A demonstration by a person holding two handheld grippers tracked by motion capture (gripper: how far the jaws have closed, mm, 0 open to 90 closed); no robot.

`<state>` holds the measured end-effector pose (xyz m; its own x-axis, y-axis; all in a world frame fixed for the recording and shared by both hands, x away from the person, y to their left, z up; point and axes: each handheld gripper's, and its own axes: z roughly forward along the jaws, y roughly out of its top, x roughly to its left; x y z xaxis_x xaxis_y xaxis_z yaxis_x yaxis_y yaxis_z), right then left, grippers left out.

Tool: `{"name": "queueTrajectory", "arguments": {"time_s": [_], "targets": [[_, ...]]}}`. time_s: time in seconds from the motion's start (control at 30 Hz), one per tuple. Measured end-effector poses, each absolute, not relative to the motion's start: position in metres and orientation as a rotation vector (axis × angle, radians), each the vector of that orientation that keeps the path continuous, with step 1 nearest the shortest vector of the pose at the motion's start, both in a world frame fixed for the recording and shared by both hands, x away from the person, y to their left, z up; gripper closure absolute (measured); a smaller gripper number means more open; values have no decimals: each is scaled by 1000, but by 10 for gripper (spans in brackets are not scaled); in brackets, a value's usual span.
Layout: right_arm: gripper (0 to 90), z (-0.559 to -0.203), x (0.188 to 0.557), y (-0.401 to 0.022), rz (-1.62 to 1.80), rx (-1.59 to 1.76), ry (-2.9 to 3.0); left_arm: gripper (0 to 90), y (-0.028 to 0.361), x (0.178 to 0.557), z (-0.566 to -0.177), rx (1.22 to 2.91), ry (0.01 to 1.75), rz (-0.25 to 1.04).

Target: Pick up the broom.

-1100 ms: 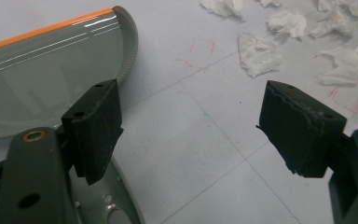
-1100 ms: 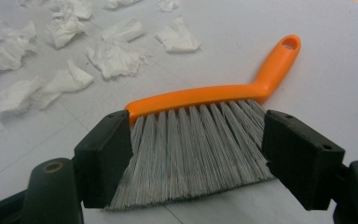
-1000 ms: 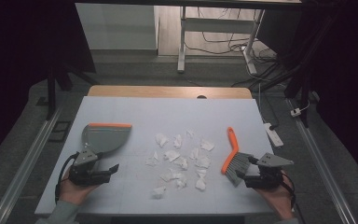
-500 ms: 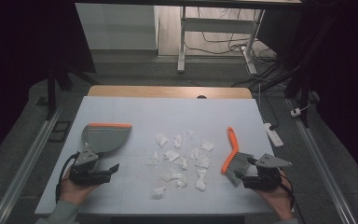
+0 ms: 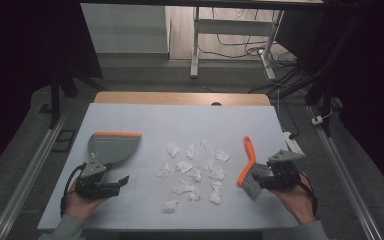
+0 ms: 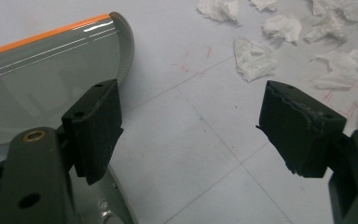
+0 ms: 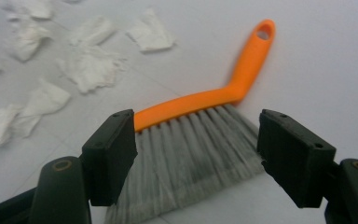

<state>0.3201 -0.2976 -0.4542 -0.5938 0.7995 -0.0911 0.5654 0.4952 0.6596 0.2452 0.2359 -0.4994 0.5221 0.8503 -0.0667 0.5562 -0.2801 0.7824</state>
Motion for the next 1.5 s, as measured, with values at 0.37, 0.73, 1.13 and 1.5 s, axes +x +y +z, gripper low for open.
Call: {"name": "queueTrajectory", "arguments": {"time_s": [0.37,0.73,1.13,1.5], "targets": [[316,-447,376,-284,711,1337,2402,221,234,246,-500,1977,1153,476],[331,-464,426,-269,483,1549,2410,214,236,246,-501,1974,1142,472],[406,-479,439,-264,351,1665,2402,213,231,246,-503,1993,1124,460],[534,-489,442,-259,226,1750,2363,213,233,244,-503,1985,1138,468]]}}
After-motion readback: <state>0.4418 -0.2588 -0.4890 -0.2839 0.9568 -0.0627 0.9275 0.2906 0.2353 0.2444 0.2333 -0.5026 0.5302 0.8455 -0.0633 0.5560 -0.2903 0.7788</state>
